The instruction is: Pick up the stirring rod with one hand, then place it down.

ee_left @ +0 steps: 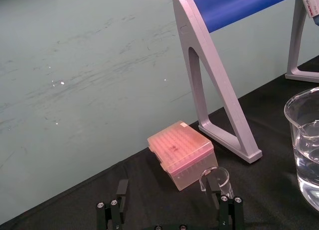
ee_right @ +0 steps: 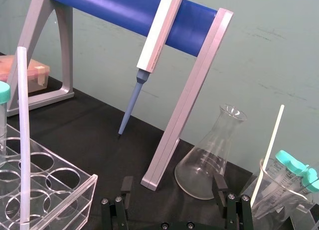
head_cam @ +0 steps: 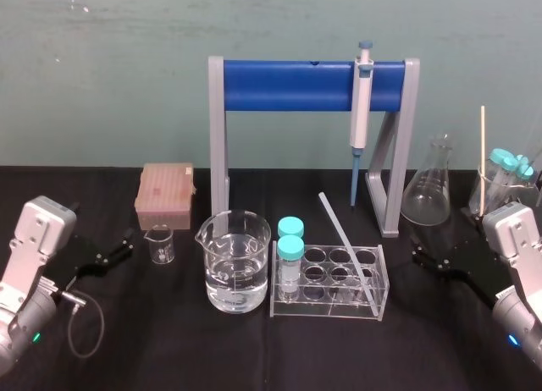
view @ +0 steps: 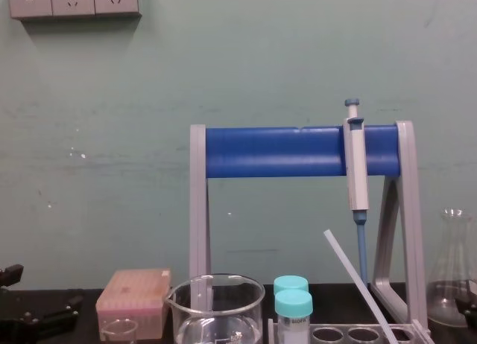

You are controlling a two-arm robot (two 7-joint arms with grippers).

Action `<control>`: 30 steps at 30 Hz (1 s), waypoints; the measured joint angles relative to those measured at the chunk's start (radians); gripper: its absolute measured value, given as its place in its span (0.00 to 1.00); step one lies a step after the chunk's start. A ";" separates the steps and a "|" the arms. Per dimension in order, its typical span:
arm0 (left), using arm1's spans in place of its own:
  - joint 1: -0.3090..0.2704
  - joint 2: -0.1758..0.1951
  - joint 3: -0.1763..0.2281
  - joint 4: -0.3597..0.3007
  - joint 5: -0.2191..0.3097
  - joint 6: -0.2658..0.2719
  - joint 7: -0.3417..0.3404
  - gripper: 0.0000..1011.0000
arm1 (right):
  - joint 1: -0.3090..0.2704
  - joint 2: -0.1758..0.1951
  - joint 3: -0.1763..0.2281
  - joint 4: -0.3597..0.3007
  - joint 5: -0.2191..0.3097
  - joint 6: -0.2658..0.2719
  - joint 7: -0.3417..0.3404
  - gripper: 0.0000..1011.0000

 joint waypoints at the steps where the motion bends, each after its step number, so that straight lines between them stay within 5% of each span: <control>1: 0.000 0.000 0.000 0.000 0.000 0.000 0.000 0.99 | 0.000 0.000 0.000 0.000 0.000 0.000 0.000 0.99; 30: 0.000 0.000 0.000 0.000 0.000 0.000 0.000 0.99 | 0.000 0.000 0.000 0.000 0.000 0.000 0.000 0.99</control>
